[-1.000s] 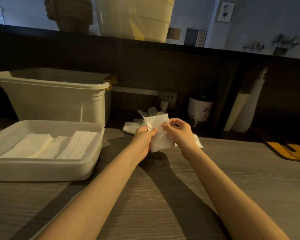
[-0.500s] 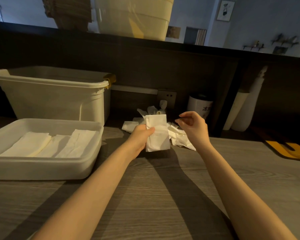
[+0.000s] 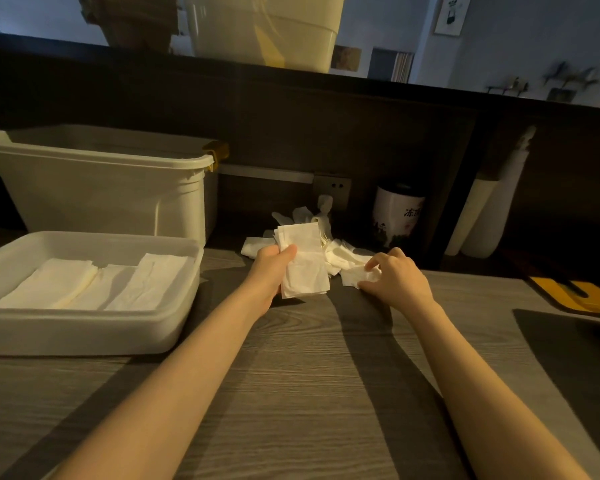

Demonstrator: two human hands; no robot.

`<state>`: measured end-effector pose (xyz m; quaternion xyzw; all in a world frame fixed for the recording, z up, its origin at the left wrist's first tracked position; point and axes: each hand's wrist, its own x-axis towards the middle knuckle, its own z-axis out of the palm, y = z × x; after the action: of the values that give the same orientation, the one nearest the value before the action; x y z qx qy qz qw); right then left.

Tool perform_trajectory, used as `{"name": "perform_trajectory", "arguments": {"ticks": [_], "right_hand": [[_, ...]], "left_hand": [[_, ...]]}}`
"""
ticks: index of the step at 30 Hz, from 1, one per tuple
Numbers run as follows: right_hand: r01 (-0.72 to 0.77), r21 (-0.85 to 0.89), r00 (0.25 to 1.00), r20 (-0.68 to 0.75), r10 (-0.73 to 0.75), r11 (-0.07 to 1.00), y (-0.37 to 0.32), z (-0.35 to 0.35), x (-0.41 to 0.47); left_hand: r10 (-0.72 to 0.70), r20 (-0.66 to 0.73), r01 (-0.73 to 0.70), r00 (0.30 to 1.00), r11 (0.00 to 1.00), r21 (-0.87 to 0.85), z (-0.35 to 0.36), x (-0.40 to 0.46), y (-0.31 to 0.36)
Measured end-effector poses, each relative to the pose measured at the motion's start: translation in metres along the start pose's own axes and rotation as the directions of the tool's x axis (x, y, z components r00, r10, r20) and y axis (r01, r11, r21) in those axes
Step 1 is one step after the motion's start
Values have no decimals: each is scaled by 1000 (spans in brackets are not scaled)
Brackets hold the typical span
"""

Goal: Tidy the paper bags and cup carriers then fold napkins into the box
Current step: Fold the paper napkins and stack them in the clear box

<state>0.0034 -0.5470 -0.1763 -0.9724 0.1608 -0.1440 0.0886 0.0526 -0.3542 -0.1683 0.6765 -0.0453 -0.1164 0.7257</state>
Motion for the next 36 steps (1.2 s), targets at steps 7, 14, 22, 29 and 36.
{"name": "perform_trajectory", "arguments": {"ticks": [7,14,22,29,36], "right_hand": [[-52,72,996,-63,57,996,-2,1,-4],[-40,181,956,-281,91,983,-8,-11,0],[47,449,932,-342,123,892,-23,-52,2],[215,753,962,-272,-3,622,-37,-67,-5],[111,913,988,-144,55,393,-49,-62,-7]], "left_hand": [[-11,12,11,1000,1000,23,3,-3,1],[-2,-37,3,999,999,33,3,-3,2],[13,-147,-12,989,1000,6,-3,-2,7],[-43,-122,41,992,999,-17,-5,0,15],[-164,216,223,963,930,-291,-2,-13,23]]}}
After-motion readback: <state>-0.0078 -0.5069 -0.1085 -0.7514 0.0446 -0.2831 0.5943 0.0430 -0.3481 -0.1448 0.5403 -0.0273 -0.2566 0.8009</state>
